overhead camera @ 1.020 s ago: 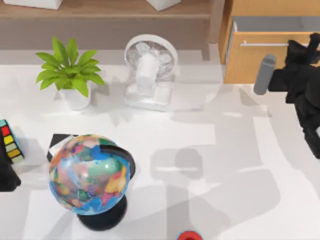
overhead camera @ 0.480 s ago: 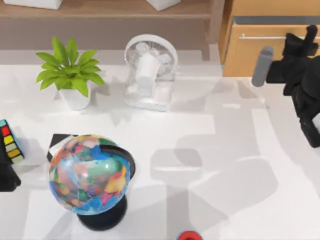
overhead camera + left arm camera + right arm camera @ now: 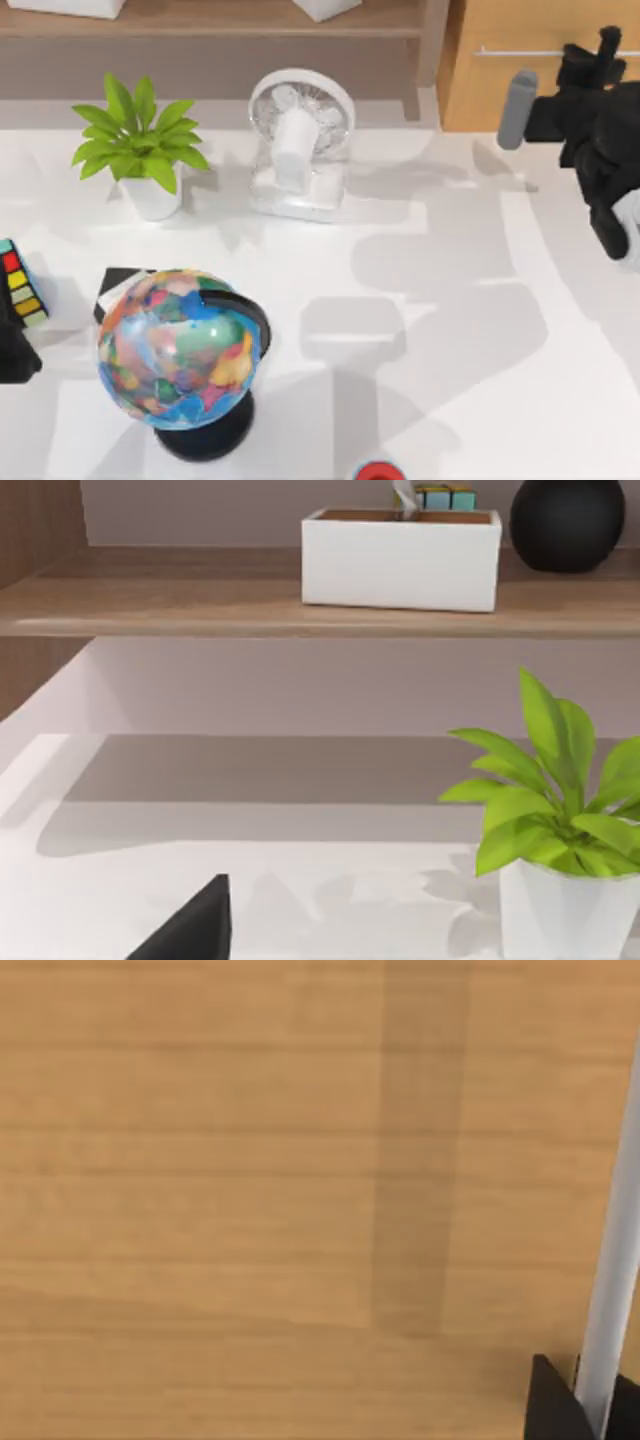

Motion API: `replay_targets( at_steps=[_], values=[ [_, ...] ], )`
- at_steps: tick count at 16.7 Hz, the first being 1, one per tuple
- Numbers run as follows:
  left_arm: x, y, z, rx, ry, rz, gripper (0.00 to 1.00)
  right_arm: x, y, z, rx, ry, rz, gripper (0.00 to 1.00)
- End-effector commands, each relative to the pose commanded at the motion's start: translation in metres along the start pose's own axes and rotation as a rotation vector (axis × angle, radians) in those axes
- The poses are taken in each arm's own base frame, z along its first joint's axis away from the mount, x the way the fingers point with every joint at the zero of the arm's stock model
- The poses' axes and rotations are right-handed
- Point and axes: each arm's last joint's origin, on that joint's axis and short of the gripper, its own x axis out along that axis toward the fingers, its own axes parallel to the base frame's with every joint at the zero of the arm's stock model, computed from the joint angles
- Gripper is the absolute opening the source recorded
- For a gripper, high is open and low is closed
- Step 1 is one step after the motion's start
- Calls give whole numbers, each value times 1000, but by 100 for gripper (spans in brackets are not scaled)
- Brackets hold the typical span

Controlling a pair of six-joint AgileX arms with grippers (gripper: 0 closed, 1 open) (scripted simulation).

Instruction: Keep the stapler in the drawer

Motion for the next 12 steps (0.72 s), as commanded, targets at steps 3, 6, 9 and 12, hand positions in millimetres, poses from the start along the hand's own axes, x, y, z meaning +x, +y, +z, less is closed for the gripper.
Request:
replay_targets(
  at_steps=[3, 6, 9, 12],
  values=[
    [0, 0, 0, 0, 0, 0, 100, 0, 0, 0, 0, 0, 0, 0],
    [0, 0, 0, 0, 0, 0, 100, 0, 0, 0, 0, 0, 0, 23],
    [0, 0, 0, 0, 0, 0, 100, 0, 0, 0, 0, 0, 0, 45],
    [0, 0, 0, 0, 0, 0, 100, 0, 0, 0, 0, 0, 0, 68]
  ],
)
